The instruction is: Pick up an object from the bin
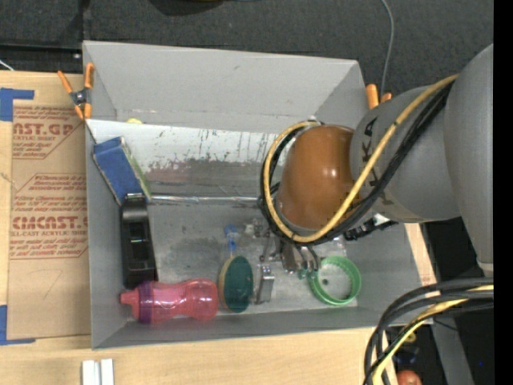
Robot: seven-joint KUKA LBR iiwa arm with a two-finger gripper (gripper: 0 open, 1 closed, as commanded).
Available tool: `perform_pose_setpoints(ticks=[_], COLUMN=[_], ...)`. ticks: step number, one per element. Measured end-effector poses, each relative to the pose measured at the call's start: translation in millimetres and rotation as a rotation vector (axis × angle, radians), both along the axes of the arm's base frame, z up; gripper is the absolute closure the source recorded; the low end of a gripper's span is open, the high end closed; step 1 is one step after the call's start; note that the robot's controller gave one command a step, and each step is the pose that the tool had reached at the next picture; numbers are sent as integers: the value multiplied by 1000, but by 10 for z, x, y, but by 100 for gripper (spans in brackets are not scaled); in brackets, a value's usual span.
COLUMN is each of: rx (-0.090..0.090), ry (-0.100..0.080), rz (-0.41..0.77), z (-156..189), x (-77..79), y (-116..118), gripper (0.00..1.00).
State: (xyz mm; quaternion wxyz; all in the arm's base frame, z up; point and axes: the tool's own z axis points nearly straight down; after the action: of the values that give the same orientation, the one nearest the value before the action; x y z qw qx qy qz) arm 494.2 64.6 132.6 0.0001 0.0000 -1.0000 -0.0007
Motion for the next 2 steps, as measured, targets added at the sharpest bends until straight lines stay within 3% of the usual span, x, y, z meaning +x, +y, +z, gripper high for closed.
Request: perform_pose_setpoints(ticks=[1,2], rx=[0,2], ry=[0,0], rz=[0,8], z=[0,-616], x=[0,-15], y=[0,443], gripper=[0,0])
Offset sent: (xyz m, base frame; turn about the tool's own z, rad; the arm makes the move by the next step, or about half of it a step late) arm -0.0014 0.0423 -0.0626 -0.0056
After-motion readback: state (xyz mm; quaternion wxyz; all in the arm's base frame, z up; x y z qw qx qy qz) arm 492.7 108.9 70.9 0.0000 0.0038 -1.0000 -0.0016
